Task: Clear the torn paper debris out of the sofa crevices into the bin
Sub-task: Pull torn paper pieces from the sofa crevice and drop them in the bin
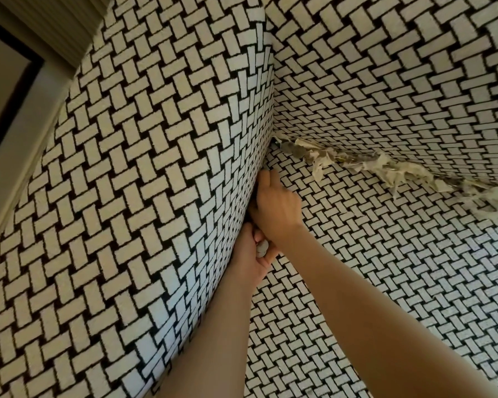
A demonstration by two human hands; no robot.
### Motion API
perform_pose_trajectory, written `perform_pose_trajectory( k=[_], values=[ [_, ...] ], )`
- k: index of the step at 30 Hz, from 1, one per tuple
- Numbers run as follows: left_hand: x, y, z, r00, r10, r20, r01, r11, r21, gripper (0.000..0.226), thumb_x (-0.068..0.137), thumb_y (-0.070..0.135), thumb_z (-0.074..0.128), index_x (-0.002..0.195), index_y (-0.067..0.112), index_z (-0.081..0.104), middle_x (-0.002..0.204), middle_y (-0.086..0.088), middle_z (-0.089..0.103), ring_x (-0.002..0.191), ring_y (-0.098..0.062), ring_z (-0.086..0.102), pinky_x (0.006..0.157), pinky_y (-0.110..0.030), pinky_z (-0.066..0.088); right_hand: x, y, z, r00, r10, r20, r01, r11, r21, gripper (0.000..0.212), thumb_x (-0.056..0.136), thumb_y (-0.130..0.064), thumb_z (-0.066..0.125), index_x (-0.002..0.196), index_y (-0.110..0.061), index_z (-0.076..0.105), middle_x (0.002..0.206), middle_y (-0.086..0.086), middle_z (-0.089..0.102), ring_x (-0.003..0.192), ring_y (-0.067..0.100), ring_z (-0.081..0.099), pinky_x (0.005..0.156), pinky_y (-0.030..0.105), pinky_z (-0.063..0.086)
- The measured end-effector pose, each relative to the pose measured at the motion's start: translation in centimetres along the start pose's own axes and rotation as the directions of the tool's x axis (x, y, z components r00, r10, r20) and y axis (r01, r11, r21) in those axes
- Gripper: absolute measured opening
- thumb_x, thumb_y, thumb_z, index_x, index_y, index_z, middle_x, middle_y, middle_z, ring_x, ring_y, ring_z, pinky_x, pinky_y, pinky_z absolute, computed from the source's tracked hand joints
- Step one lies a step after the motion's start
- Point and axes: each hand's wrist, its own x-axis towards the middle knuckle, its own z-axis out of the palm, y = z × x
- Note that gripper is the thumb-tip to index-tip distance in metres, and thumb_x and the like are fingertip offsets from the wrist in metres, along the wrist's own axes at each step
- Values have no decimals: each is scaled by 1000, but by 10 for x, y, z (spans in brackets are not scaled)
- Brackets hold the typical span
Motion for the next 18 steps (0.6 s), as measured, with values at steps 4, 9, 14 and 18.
perform_pose_trajectory(
  k=[4,9,14,18],
  values=[
    [-1,1,1,1000,3,-12,-3,1000,-25,50,98,26,42,49,17,38,30,8,32,21,-5,29,38,-14,46,1,1,-2,993,97,67,-98,995,11,87,77,-44,61,143,-8,19,129,12,36,114,28,41,79,36,45],
    [0,2,2,998,2,-57,-5,999,-53,53,97,16,40,44,13,39,29,6,33,20,-4,31,38,-16,49,19,2,-4,979,81,184,-43,979,-201,96,75,-60,56,144,-7,15,134,12,30,120,29,34,96,38,34],
    [-2,2,3,998,-9,-63,8,1000,-19,61,96,15,38,35,14,37,27,6,33,20,-2,32,38,-14,48,21,0,0,982,81,168,-35,965,-262,95,76,-61,53,144,-6,16,135,12,30,119,30,36,97,39,31],
    [-2,1,3,998,2,-64,-3,1000,-22,49,95,12,37,47,13,35,28,6,34,20,-2,34,40,-15,50,22,2,2,990,55,131,-17,963,-270,83,80,-52,54,142,-7,21,138,11,30,121,30,36,98,40,32]
  ],
)
